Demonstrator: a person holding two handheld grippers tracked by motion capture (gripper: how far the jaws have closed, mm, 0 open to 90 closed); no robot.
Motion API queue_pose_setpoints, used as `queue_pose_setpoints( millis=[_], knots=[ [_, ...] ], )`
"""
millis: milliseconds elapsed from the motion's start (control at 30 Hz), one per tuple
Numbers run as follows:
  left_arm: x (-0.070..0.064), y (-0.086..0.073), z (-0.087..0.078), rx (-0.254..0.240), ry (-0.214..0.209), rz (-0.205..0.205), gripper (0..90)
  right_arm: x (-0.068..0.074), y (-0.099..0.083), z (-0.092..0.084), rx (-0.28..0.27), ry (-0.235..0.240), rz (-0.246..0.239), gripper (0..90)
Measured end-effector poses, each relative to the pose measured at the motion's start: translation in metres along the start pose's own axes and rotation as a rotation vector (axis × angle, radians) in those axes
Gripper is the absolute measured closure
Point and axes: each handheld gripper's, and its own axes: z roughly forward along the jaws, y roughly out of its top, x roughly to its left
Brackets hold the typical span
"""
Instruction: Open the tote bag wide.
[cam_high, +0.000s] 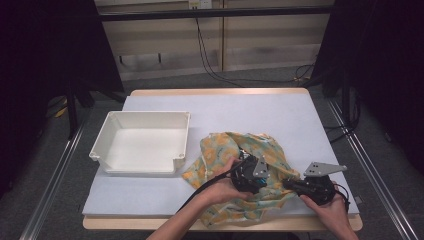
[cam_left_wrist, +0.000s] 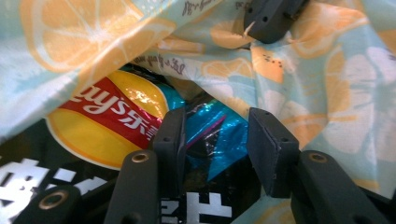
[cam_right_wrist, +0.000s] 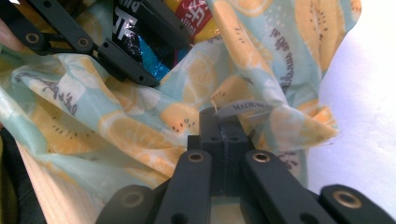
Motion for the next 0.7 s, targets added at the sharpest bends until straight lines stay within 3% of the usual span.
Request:
queue_pose_setpoints(
  millis=[100, 200, 233, 267, 300, 333, 433, 500, 700],
  knots=[
    [-0.001, -0.005, 0.000, -0.004, -0.005, 0.016, 58.0, 0.000, 0.000, 0.001, 0.006, 0.003, -0.002, 90.0],
    [-0.001, -0.009, 0.002, -0.017, 0.002, -0.002, 57.8, 0.001, 0.000, 0.002, 0.004, 0.007, -0.004, 90.0],
    [-0.003, -0.010, 0.003, -0.032, -0.007, -0.025, 57.0, 0.002, 0.001, 0.002, -0.001, 0.003, -0.007, 89.2],
    [-0.004, -0.010, 0.003, -0.024, -0.022, -0.018, 53.7, 0.003, 0.003, 0.002, -0.005, 0.003, -0.013, 88.7],
    [-0.007, -0.010, 0.005, -0.022, 0.000, -0.012, 52.9, 0.005, 0.005, 0.001, -0.011, 0.011, -0.014, 87.4],
    [-0.008, -0.009, 0.006, -0.010, 0.022, 0.005, 52.9, 0.006, 0.007, 0.000, -0.028, 0.016, -0.014, 83.9],
    [-0.009, -0.009, 0.008, -0.010, 0.011, 0.006, 52.9, 0.010, 0.015, 0.000, -0.049, 0.025, -0.028, 75.7],
    [-0.009, -0.009, 0.007, -0.012, -0.002, -0.003, 52.5, 0.012, 0.020, 0.004, -0.041, 0.032, -0.032, 65.0],
    [-0.007, -0.011, 0.005, -0.027, -0.013, -0.017, 48.8, 0.014, 0.030, 0.025, 0.018, 0.021, -0.039, 56.0]
  ],
)
